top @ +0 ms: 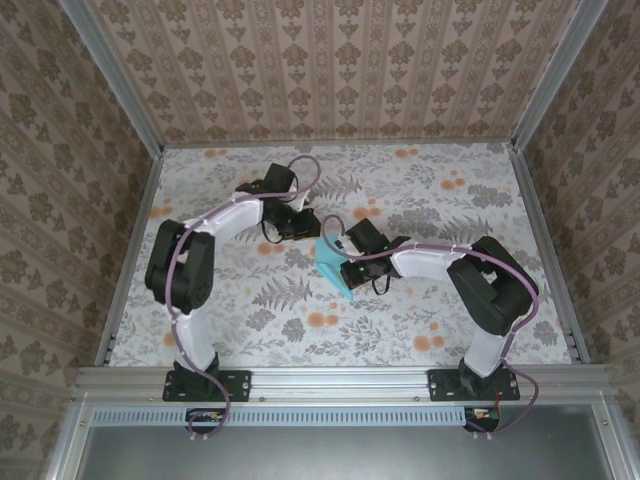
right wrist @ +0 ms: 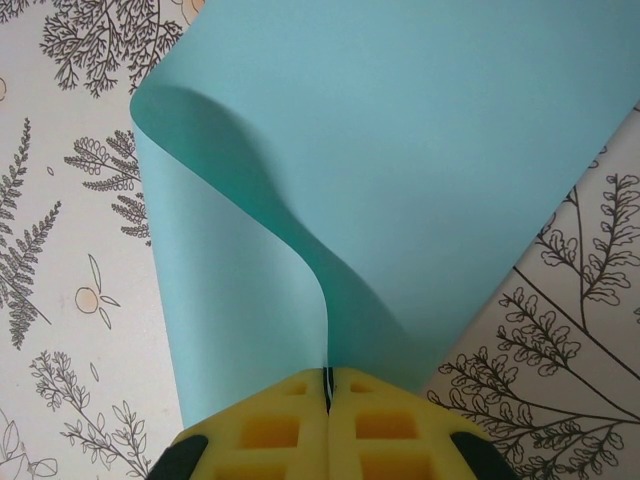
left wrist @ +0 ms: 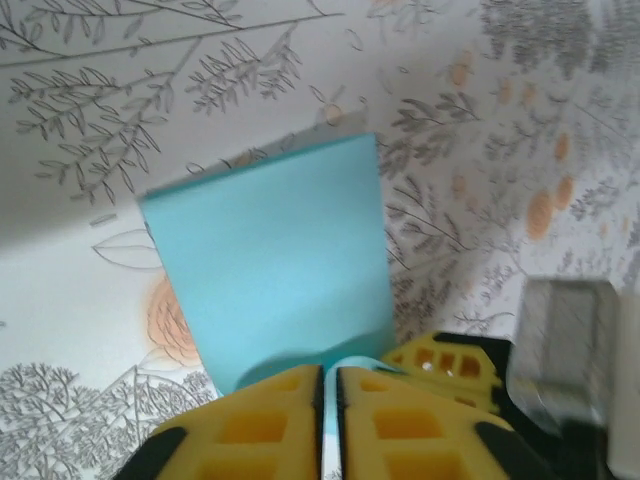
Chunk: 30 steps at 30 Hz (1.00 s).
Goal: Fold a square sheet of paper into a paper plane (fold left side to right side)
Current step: Third fold the triangle at the center of the table.
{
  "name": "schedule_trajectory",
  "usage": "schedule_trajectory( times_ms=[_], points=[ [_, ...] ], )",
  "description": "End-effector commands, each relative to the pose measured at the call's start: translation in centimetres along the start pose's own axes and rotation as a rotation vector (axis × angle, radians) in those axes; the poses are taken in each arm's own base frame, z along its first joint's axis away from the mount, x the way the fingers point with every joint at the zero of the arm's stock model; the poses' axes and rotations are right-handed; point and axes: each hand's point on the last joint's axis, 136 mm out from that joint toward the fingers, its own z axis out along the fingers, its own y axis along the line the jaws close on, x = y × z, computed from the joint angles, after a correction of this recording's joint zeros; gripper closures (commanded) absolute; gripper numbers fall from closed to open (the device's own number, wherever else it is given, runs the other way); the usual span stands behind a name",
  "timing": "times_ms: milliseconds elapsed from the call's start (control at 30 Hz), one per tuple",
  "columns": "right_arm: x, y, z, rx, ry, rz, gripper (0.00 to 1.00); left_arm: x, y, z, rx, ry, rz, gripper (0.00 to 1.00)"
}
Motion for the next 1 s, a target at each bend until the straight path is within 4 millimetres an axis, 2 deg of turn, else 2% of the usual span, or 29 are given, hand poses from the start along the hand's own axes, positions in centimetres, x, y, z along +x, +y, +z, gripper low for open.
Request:
schedule_trajectory(
  times_ms=[0, 67, 267, 533, 967],
  points=[
    [1.4, -0.6, 0.6, 0.017, 0.069, 0.000, 1.00, 2.4, -0.7, 0.6, 0.075, 0.013, 0.007, 0.90],
    [1.5, -0.6, 0.6, 0.019, 0.073, -0.001, 1.00, 3.6, -1.5, 1.1, 0.129, 0.017, 0.021, 0.90],
    [1.6, -0.6, 0.4, 0.022, 0.076, -0.006, 1.00, 5.9, -2.3, 2.9, 0.163, 0.047, 0.048, 0.90],
    [1.6, -0.6, 0.5, 0.022, 0.083, -0.008, 1.00, 7.4, -1.2, 4.9, 0.138, 0.081, 0.014, 0.91],
    [1.8, -0.7, 0.6, 0.027, 0.094, -0.010, 1.00, 8.8, 1.0, 6.4, 0.069, 0.127, -0.012, 0.91]
  ],
)
